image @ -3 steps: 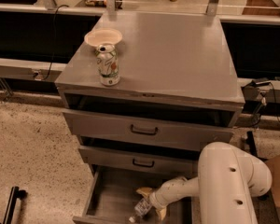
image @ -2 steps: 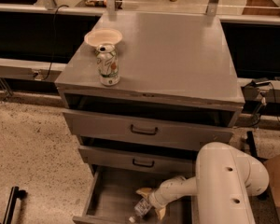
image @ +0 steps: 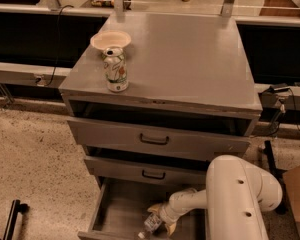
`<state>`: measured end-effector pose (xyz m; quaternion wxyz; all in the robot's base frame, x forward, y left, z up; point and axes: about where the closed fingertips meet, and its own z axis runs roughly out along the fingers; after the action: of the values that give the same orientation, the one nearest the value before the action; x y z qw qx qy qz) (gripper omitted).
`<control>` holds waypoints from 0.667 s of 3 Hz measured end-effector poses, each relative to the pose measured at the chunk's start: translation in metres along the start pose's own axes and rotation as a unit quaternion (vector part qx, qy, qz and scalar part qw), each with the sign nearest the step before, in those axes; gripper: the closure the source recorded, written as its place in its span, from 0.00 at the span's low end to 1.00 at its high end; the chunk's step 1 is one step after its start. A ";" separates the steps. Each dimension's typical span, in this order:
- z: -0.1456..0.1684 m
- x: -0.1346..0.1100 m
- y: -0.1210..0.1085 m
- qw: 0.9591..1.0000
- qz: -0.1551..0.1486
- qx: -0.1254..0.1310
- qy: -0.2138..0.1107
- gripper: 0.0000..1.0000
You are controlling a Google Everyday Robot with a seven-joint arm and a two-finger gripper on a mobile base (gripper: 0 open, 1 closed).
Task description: Pick blue plastic bottle from bottom drawer and place on counter
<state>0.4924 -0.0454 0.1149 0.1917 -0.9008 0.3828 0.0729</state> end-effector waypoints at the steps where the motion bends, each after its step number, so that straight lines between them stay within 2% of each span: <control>1: 0.002 -0.001 0.001 1.000 0.002 -0.003 -0.006 0.44; 2: 0.001 -0.002 0.000 1.000 0.002 -0.002 -0.008 0.67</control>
Offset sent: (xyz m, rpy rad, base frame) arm -0.0035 0.0027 0.0227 0.0774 -0.0080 0.0090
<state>0.4909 -0.0439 0.1144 0.1931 -0.8998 0.3827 0.0808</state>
